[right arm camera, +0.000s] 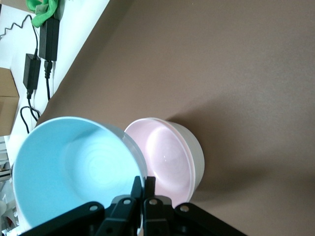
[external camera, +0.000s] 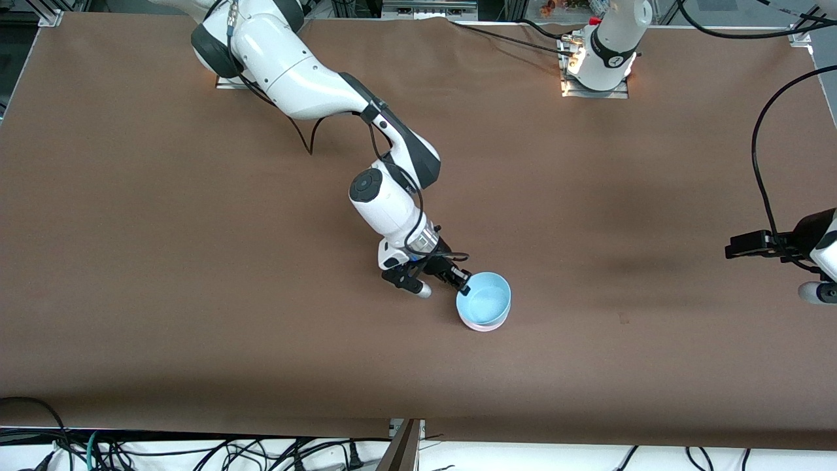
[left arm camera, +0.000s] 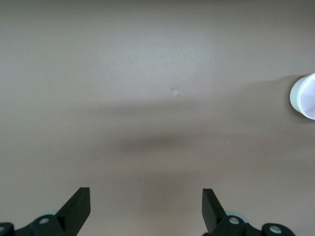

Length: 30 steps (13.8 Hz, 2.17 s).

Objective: Stack pink and blue bowls on white bowl

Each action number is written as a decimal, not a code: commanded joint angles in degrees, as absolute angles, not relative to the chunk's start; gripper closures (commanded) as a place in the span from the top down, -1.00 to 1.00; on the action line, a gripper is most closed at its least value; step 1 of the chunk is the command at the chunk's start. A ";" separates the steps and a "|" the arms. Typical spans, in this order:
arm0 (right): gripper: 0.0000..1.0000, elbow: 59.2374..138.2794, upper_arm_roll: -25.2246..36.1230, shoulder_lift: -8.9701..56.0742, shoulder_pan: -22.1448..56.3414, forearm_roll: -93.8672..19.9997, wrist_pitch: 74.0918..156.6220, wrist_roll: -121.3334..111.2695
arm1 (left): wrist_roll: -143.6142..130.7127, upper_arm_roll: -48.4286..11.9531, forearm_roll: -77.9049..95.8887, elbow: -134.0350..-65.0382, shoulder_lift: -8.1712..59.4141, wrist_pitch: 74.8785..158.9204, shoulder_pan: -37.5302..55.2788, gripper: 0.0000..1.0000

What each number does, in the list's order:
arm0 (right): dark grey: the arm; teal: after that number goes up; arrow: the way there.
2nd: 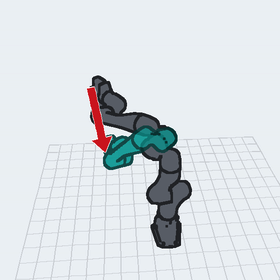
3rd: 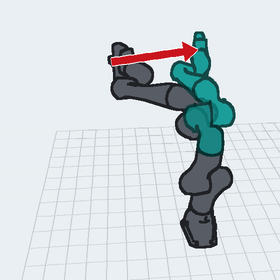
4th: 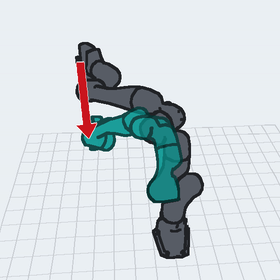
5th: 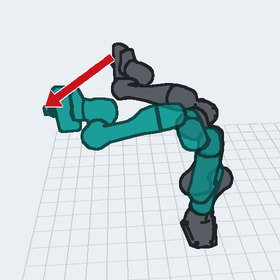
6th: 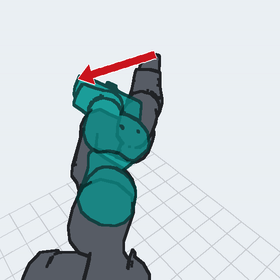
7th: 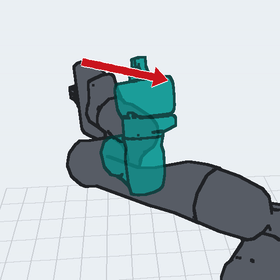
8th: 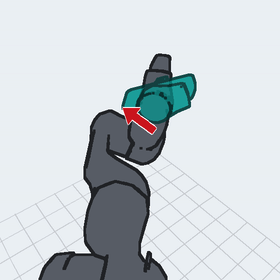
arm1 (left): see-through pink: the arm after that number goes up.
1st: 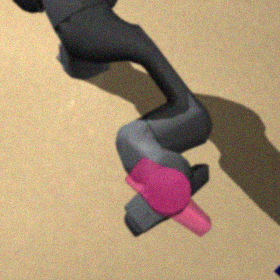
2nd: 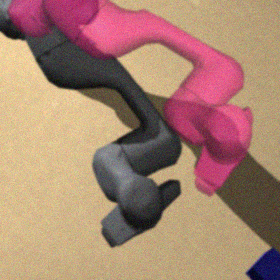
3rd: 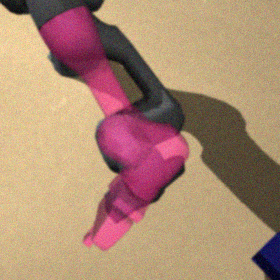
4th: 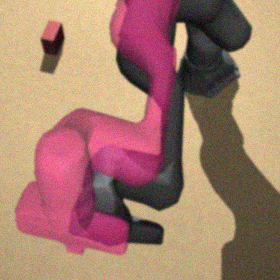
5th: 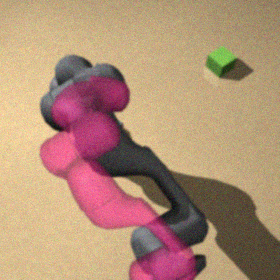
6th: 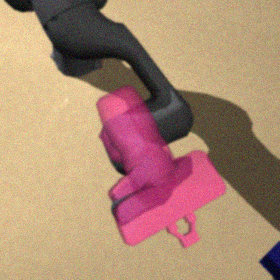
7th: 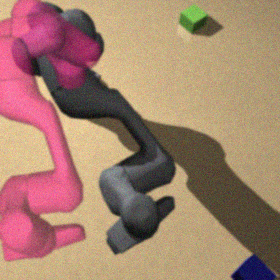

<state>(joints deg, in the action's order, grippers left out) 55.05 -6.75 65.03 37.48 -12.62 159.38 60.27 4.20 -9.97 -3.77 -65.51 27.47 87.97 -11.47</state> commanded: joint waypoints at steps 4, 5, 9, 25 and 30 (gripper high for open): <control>-1.00 51.94 -6.86 67.24 37.79 -12.57 160.66 59.68 | 5.36 -10.63 -4.13 -92.46 10.11 101.16 -12.66 1.00; -1.00 51.94 -6.86 67.24 37.79 -12.48 160.75 59.59 | 5.36 -10.63 -3.87 -92.81 9.93 100.90 -12.83 1.00; -1.00 51.94 -6.50 68.81 37.88 -12.30 161.54 58.02 | 5.01 -10.72 -1.14 -90.00 10.46 100.55 -12.84 1.00; -0.85 52.12 -6.15 69.52 38.06 -12.13 161.54 55.11 | 4.75 -10.99 -0.53 -81.83 13.62 93.43 -12.48 1.00; -0.11 52.12 -5.54 68.91 37.97 -12.22 160.76 55.11 | 4.75 -10.90 -0.62 -81.83 13.80 93.43 -12.48 1.00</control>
<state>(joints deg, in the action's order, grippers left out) 54.26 -5.83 68.16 37.65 -12.43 161.26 55.46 4.17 -10.70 -0.87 -83.79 12.96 94.72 -12.30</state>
